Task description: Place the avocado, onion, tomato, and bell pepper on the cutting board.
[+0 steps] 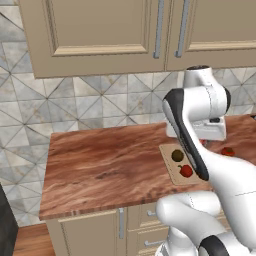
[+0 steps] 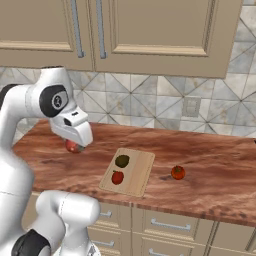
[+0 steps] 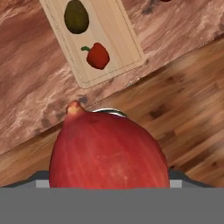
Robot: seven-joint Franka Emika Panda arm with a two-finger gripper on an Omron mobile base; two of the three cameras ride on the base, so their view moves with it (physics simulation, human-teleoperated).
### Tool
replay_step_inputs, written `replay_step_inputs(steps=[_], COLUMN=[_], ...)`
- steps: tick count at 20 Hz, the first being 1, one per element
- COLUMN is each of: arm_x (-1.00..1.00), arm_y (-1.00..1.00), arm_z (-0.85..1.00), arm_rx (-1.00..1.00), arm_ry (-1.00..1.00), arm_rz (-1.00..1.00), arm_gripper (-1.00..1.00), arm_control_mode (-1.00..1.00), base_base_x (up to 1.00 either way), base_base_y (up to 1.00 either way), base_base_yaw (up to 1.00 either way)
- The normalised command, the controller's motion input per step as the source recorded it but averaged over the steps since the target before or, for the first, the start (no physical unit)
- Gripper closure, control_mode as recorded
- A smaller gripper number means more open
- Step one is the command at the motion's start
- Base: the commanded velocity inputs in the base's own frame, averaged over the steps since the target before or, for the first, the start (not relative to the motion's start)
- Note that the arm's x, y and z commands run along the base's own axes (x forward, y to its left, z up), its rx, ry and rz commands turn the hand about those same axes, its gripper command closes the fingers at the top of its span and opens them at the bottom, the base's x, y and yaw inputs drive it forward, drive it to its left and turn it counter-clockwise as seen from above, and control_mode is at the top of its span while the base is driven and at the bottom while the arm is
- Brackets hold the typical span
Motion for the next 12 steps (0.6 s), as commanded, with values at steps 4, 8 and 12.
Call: replay_step_inputs(steps=[4,8,12], arm_x=[-0.04,0.16,0.51], arm_y=[-0.52,-0.57,-0.44], arm_z=[-0.01,-0.04,0.0], arm_rx=[-0.04,0.0,0.0], arm_ry=[-0.01,-0.04,0.0], arm_rz=[0.0,0.0,0.04], arm_gripper=[1.0,1.0,1.0], arm_control_mode=[-1.0,-1.0,-1.0], base_base_x=[0.0,0.0,0.0], base_base_y=[0.0,0.0,0.0], base_base_yaw=[0.0,0.0,0.0])
